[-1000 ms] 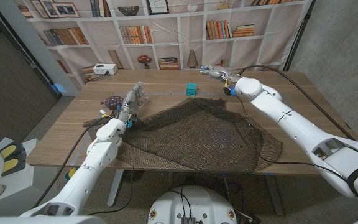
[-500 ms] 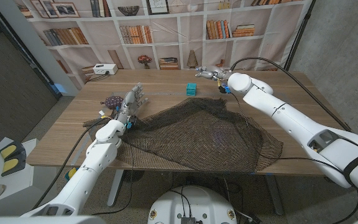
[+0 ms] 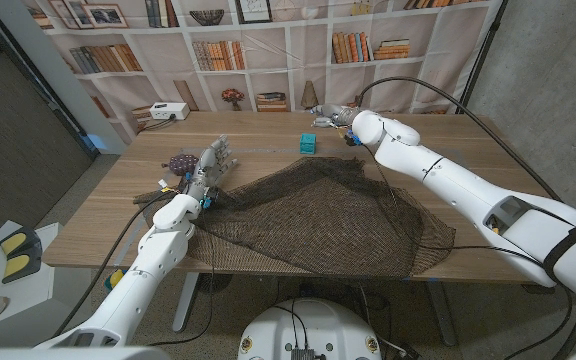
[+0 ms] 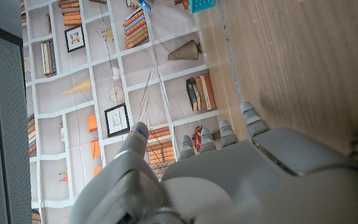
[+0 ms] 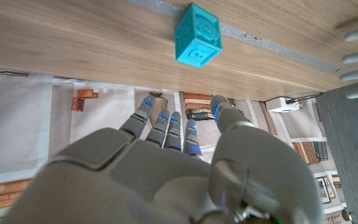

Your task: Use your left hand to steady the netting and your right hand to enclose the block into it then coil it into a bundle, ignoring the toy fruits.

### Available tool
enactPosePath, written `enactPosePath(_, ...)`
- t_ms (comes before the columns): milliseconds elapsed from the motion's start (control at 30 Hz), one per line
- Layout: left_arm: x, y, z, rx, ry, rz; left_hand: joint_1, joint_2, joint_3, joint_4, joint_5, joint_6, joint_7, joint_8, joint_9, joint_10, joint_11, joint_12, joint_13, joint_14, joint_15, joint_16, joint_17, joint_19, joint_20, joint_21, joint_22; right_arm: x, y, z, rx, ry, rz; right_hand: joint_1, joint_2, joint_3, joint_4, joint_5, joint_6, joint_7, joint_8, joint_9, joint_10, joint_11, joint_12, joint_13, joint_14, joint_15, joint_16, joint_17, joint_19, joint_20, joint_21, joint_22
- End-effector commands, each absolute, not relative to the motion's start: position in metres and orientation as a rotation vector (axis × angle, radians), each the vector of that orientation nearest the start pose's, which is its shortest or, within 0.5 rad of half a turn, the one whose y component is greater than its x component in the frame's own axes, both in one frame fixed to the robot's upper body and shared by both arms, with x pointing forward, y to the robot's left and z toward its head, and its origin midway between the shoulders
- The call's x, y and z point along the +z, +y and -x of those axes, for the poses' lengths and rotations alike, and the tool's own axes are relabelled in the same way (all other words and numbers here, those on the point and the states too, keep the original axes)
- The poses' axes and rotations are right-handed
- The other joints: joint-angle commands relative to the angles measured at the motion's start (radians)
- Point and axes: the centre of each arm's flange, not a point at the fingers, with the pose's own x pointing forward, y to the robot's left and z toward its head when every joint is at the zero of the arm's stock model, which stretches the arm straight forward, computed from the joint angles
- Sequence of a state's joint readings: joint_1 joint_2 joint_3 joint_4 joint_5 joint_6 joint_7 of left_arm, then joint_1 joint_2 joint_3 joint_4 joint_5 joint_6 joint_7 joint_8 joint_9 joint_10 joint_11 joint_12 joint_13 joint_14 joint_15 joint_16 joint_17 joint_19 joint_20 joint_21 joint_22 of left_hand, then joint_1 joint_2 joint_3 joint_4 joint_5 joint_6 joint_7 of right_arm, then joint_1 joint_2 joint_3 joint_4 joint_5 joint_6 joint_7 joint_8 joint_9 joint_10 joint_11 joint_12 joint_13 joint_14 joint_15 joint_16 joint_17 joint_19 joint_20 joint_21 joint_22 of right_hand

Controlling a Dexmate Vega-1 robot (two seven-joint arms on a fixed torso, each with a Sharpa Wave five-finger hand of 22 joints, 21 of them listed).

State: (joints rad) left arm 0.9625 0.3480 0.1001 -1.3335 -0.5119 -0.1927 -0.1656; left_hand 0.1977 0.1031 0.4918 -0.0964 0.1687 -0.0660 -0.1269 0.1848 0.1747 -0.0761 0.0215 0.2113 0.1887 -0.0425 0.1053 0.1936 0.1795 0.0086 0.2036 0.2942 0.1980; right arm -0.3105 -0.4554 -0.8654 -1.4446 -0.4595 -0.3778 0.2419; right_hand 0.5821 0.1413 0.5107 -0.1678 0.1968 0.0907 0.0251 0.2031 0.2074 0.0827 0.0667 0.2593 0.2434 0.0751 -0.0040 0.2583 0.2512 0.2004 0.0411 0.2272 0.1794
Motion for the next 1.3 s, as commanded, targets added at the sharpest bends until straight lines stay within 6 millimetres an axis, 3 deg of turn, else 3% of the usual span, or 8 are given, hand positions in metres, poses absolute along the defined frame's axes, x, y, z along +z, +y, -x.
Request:
enactPosePath(33, -0.063, 0.317, -0.643, -0.179, -0.557, 0.116, -0.01, 0.0, 0.0, 0.004, 0.003, 0.006, -0.003, 0.002, 0.002, 0.006, 0.0, 0.004, 0.004, 0.006, 0.004, 0.002, 0.002, -0.001, 0.01, -0.002, 0.002, 0.127, -0.07, -0.662, 0.041, -0.42, 1.629, 0.006, -0.015, -0.012, -0.001, -0.008, -0.021, 0.004, -0.003, 0.005, -0.022, -0.003, 0.005, 0.007, -0.001, -0.005, 0.004, 0.009, 0.014, -0.003, 0.004, 0.006)
enactPosePath(800, -0.072, 0.326, -0.636, -0.154, -0.554, 0.132, -0.018, 0.0, -0.002, 0.008, 0.004, 0.002, 0.007, 0.0, 0.002, 0.008, 0.003, 0.004, 0.004, 0.007, 0.001, -0.001, 0.003, 0.001, 0.009, -0.004, 0.003, 0.125, -0.04, -0.683, 0.084, -0.189, 1.809, 0.027, -0.015, -0.038, 0.012, -0.015, -0.078, 0.001, -0.011, 0.009, -0.097, -0.008, -0.005, 0.015, -0.045, -0.012, -0.008, 0.032, 0.01, -0.015, -0.001, 0.008)
enactPosePath(833, -0.072, 0.326, -0.635, -0.153, -0.554, 0.135, -0.018, 0.0, -0.002, 0.008, 0.005, 0.002, 0.007, 0.0, 0.002, 0.008, 0.003, 0.004, 0.004, 0.008, 0.001, -0.001, 0.003, 0.001, 0.009, -0.004, 0.003, 0.124, -0.04, -0.686, 0.105, -0.171, 1.797, 0.003, -0.031, -0.062, 0.027, -0.019, -0.104, 0.006, -0.018, 0.009, -0.113, -0.004, -0.007, 0.017, -0.054, -0.007, -0.01, 0.038, 0.006, -0.012, -0.002, 0.008)
enactPosePath(900, -0.073, 0.327, -0.635, -0.152, -0.553, 0.136, -0.018, 0.0, -0.002, 0.008, 0.005, 0.003, 0.007, 0.0, 0.002, 0.009, 0.003, 0.004, 0.005, 0.008, 0.001, -0.001, 0.003, 0.001, 0.009, -0.004, 0.003, 0.124, -0.039, -0.69, 0.118, -0.15, 1.802, -0.019, -0.032, -0.08, 0.043, -0.02, -0.134, 0.01, -0.024, 0.009, -0.137, -0.003, -0.012, 0.018, -0.069, -0.006, -0.014, 0.045, -0.009, -0.013, -0.008, 0.009)
enactPosePath(1300, -0.075, 0.333, -0.636, -0.142, -0.545, 0.143, -0.021, 0.001, -0.002, 0.01, 0.005, 0.003, 0.008, 0.0, 0.003, 0.008, 0.004, 0.004, 0.005, 0.009, -0.001, -0.001, 0.003, 0.001, 0.009, -0.005, 0.004, 0.121, -0.029, -0.705, 0.131, -0.099, 1.851, -0.026, -0.031, -0.092, 0.047, -0.018, -0.148, 0.013, -0.021, 0.009, -0.143, -0.004, -0.009, 0.02, -0.074, -0.003, -0.015, 0.05, -0.012, -0.01, -0.009, 0.009)
